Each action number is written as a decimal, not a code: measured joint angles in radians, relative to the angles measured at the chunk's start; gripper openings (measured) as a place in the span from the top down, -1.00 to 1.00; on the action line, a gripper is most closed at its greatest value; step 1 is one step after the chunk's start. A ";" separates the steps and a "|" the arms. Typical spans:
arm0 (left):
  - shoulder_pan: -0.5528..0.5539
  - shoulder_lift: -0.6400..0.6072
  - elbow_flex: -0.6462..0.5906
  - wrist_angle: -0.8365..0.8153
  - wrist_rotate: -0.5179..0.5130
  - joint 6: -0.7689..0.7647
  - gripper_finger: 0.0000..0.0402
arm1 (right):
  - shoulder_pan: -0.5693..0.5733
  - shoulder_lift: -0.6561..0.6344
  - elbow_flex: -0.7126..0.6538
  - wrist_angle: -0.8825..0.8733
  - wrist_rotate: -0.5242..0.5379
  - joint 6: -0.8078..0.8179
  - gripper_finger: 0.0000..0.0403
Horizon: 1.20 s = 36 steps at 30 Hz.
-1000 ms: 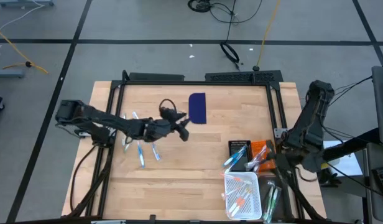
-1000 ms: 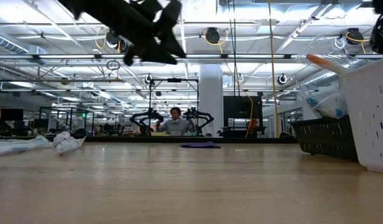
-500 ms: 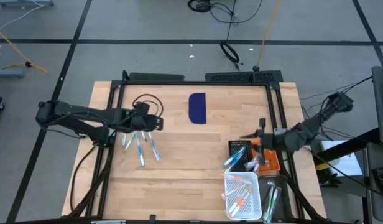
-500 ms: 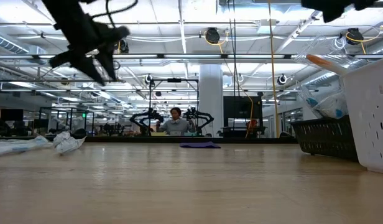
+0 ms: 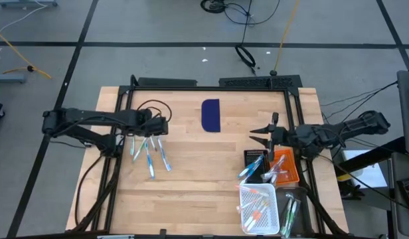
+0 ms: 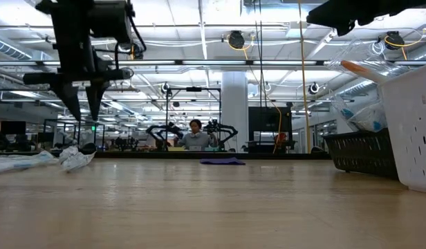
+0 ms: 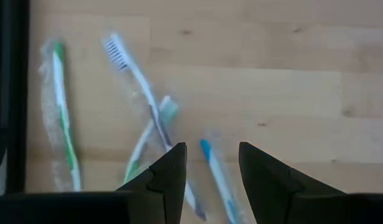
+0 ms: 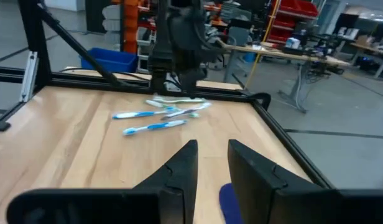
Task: Pick & Place Toothbrushes
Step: Put the violet toothbrush into the orange basket
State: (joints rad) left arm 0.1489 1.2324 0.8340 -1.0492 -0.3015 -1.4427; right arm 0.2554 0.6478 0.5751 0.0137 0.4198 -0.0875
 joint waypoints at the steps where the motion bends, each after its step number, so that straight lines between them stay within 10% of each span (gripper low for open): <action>1: 0.012 0.009 -0.010 0.000 0.013 0.001 0.27 | -0.006 0.002 0.000 0.002 -0.014 0.000 0.61; 36: 0.246 0.027 -0.263 0.264 0.094 0.106 0.36 | -0.013 0.084 0.000 -0.007 -0.034 -0.004 0.61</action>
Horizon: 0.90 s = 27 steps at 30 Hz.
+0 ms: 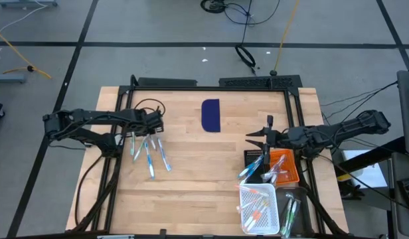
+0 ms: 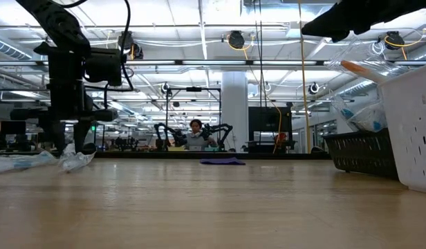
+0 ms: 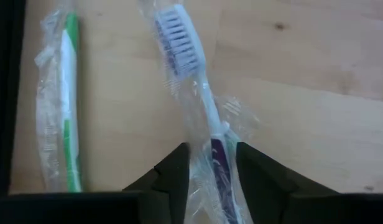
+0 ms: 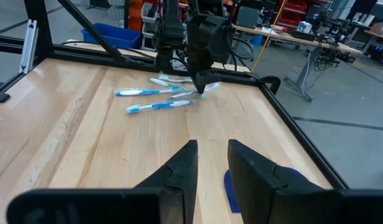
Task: Pick & Place Toothbrushes
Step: Put the violet toothbrush into the orange basket
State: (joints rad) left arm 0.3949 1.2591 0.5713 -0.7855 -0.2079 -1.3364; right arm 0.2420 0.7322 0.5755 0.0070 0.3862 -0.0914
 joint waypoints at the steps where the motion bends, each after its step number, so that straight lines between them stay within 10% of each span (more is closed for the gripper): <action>1: 0.000 0.000 0.000 -0.002 0.000 0.000 0.41 | 0.000 0.000 0.000 0.000 0.000 0.000 0.61; 8: -0.001 0.000 0.000 -0.002 -0.019 0.046 0.94 | 0.000 0.000 0.000 0.001 0.000 0.000 0.61; 27: -0.093 -0.001 0.150 0.001 -0.090 0.191 0.97 | 0.000 -0.001 0.000 -0.051 -0.002 0.080 0.61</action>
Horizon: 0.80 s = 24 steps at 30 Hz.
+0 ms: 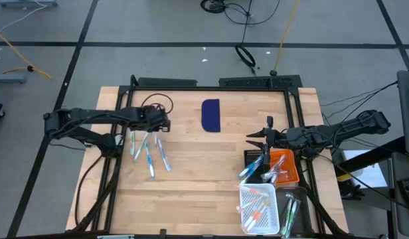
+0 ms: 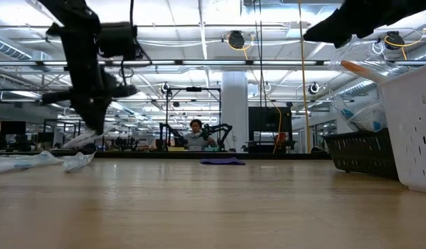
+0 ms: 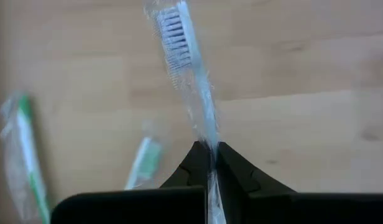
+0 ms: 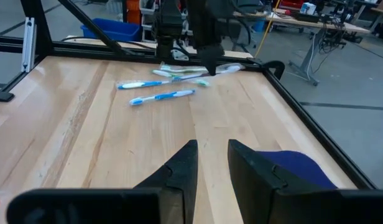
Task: Pick & Place Toothbrushes
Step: Put the violet toothbrush into the orange basket
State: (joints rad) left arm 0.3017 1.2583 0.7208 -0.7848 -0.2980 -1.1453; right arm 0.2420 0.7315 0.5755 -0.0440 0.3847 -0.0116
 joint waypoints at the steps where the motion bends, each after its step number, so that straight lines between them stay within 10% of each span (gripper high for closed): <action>1: -0.014 0.000 0.016 0.006 -0.012 0.018 0.98 | 0.000 0.000 0.000 0.001 0.000 0.000 0.61; 24: -0.336 0.024 0.116 0.923 -0.135 0.744 0.98 | 0.000 0.077 0.000 0.196 0.004 -0.001 0.61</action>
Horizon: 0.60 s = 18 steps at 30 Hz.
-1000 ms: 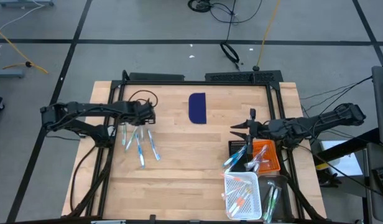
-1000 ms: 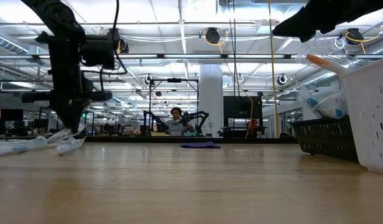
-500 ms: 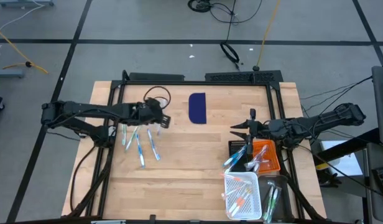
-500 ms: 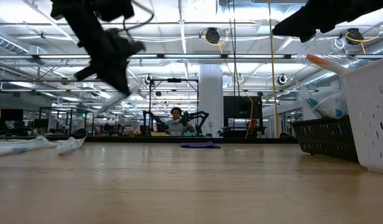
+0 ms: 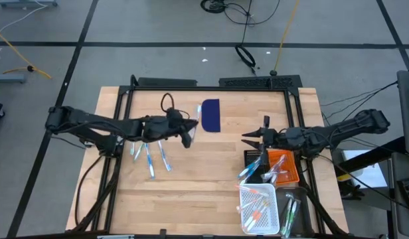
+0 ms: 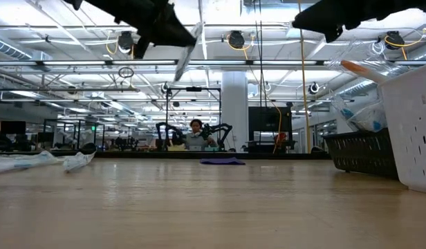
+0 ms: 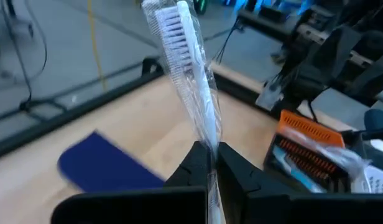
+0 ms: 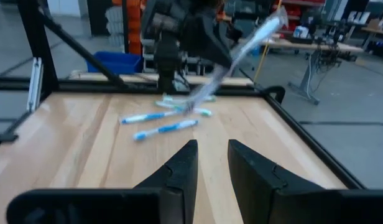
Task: Pick & Place Toothbrushes
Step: Put the violet toothbrush into the orange basket
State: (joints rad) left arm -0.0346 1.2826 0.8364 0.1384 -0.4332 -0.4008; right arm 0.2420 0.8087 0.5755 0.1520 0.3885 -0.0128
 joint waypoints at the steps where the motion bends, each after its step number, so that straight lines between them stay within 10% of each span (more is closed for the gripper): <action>1: -0.010 0.013 0.000 0.035 -0.009 0.024 0.98 | 0.000 0.017 0.000 0.032 0.000 0.000 0.61; 18: -0.067 0.385 0.209 0.371 -0.018 0.306 0.97 | -0.121 0.173 0.000 0.317 -0.105 0.005 0.60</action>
State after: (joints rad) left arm -0.1016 1.6678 1.0452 0.5098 -0.4509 -0.0953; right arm 0.1206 0.9817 0.5755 0.4691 0.2832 -0.0082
